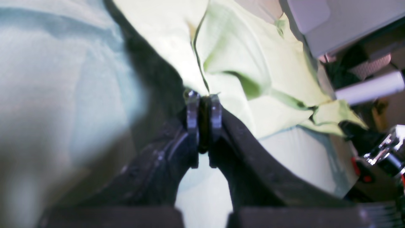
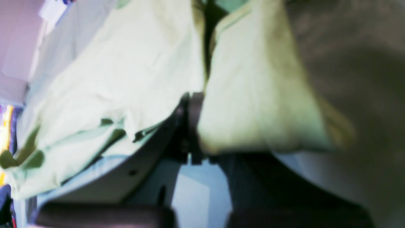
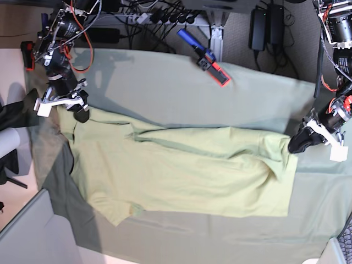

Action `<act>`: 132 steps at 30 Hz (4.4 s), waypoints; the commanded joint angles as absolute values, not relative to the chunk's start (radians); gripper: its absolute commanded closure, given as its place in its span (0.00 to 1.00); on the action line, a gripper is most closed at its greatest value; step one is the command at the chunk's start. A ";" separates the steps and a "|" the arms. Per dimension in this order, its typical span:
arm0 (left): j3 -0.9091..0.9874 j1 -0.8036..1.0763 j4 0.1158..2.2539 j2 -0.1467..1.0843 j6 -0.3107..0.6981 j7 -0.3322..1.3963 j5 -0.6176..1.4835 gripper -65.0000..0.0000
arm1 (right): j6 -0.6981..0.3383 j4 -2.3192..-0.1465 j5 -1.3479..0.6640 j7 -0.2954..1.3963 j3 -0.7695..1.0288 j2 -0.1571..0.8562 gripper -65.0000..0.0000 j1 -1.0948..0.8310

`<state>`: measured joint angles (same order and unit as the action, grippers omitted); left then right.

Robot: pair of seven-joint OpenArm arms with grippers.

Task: Fold the T-shirt properly
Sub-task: 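Lay the folded edge down and open both grippers, then move both grippers to the shirt's opposite side edge and grasp it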

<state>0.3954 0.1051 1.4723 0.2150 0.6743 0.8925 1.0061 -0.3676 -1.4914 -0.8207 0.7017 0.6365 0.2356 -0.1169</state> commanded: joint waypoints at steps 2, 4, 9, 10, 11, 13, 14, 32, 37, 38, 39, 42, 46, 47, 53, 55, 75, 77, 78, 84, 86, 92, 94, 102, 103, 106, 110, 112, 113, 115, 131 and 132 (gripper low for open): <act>0.399 0.127 1.523 0.248 0.698 0.880 1.033 1.00 | -0.400 -1.538 -0.842 0.682 0.641 0.255 1.00 -0.142; 0.399 0.157 1.538 0.267 0.698 0.879 1.036 1.00 | -0.400 -1.562 -0.842 0.682 0.641 0.254 1.00 -0.175; 0.416 0.198 1.539 0.297 0.698 0.880 1.041 1.00 | -0.400 -1.622 -0.842 0.682 0.641 0.255 1.00 -0.242; 0.427 0.205 1.539 0.300 0.698 0.881 1.048 1.00 | -0.400 -1.633 -0.842 0.682 0.641 0.255 1.00 -0.256; 0.441 0.214 1.539 0.303 0.698 0.884 1.057 1.00 | -0.400 -1.643 -0.842 0.682 0.641 0.255 1.00 -0.270; 0.469 0.231 1.539 0.308 0.698 0.894 1.075 1.00 | -0.400 -1.663 -0.843 0.682 0.641 0.255 1.00 -0.297; 0.480 0.240 1.539 0.313 0.698 0.898 1.085 1.00 | -0.400 -1.670 -0.842 0.683 0.642 0.255 1.00 -0.309; 0.505 0.339 1.551 0.353 0.698 0.934 1.126 1.00 | -0.401 -1.678 -0.875 0.734 0.657 0.355 1.00 -0.407; 0.505 0.359 1.551 0.361 0.698 0.943 1.124 1.00 | -0.401 -1.678 -0.875 0.735 0.657 0.354 1.00 -0.430; 0.505 0.368 1.551 0.361 0.698 0.947 1.125 1.00 | -0.401 -1.678 -0.875 0.735 0.657 0.354 1.00 -0.430; 0.505 0.376 1.551 0.361 0.698 0.947 1.125 1.00 | -0.401 -1.678 -0.875 0.735 0.657 0.354 1.00 -0.430; 0.506 0.405 1.551 0.361 0.698 0.943 1.124 1.00 | -0.401 -1.678 -0.875 0.734 0.657 0.354 1.00 -0.430; 0.505 0.410 1.551 0.361 0.698 0.932 1.124 0.80 | -0.401 -1.678 -0.870 0.735 0.657 0.352 1.00 -0.430; 0.505 0.410 1.551 0.361 0.698 0.923 1.124 0.77 | -0.401 -1.677 -0.857 0.734 0.657 0.351 1.00 -0.430; 0.505 0.410 1.551 0.361 0.698 0.893 1.102 0.55 | -0.401 -1.677 -0.809 0.734 0.657 0.351 0.71 -0.430; 0.506 0.410 1.551 0.361 0.698 0.893 1.100 0.49 | -0.401 -1.677 -0.786 0.734 0.657 0.351 0.47 -0.430; 0.583 0.236 1.654 0.374 0.698 0.778 0.968 0.49 | -0.400 -1.678 -0.759 0.690 0.798 0.352 0.36 -0.421; 0.521 0.183 1.641 0.375 0.698 0.744 0.895 0.49 | -0.400 -1.678 -0.759 0.689 0.799 0.352 0.36 -0.422; 0.489 0.159 1.624 0.375 0.698 0.713 0.848 0.49 | -0.400 -1.678 -0.759 0.689 0.798 0.352 0.36 -0.422; 0.352 -0.030 1.380 0.375 0.685 0.609 0.694 0.49 | -0.400 -1.678 -0.736 0.689 0.798 0.352 0.36 -0.422; 0.326 -0.102 1.277 0.374 0.685 0.595 0.668 0.49 | -0.400 -1.678 -0.736 0.689 0.798 0.352 0.36 -0.422; 0.274 -0.264 1.002 0.375 0.685 0.498 0.546 0.49 | -0.400 -1.678 -0.737 0.689 0.798 0.352 0.36 -0.422; 0.265 -0.290 0.945 0.374 0.685 0.496 0.541 0.49 | -0.400 -1.678 -0.738 0.689 0.798 0.352 0.36 -0.422; 0.260 -0.296 0.924 0.360 0.698 0.520 0.566 0.49 | -0.400 -1.678 -0.740 0.689 0.798 0.352 0.36 -0.422; 0.260 -0.296 0.925 0.356 0.698 0.532 0.587 0.49 | -0.400 -1.678 -0.740 0.689 0.798 0.352 0.36 -0.422; 0.260 -0.296 0.925 0.342 0.698 0.557 0.611 0.49 | -0.400 -1.678 -0.740 0.689 0.798 0.352 0.36 -0.422; 0.260 -0.296 0.925 0.326 0.698 0.558 0.611 0.49 | -0.400 -1.678 -0.740 0.689 0.798 0.352 0.36 -0.422; 0.260 -0.296 0.925 0.318 0.698 0.563 0.613 0.49 | -0.400 -1.678 -0.740 0.689 0.798 0.352 0.36 -0.421; 0.260 -0.296 0.926 0.316 0.698 0.567 0.613 0.49 | -0.400 -1.678 -0.740 0.688 0.798 0.352 0.36 -0.421; 0.260 -0.296 0.928 0.310 0.698 0.576 0.614 0.49 | -0.400 -1.678 -0.741 0.688 0.798 0.352 0.36 -0.421; 0.262 -0.296 0.990 0.321 0.698 0.574 0.691 1.00 | -0.400 -1.679 -0.741 0.670 0.805 0.353 0.36 -0.385; 0.262 -0.296 1.012 0.325 0.698 0.593 0.699 1.00 | -0.400 -1.679 -0.741 0.670 0.805 0.355 0.36 -0.373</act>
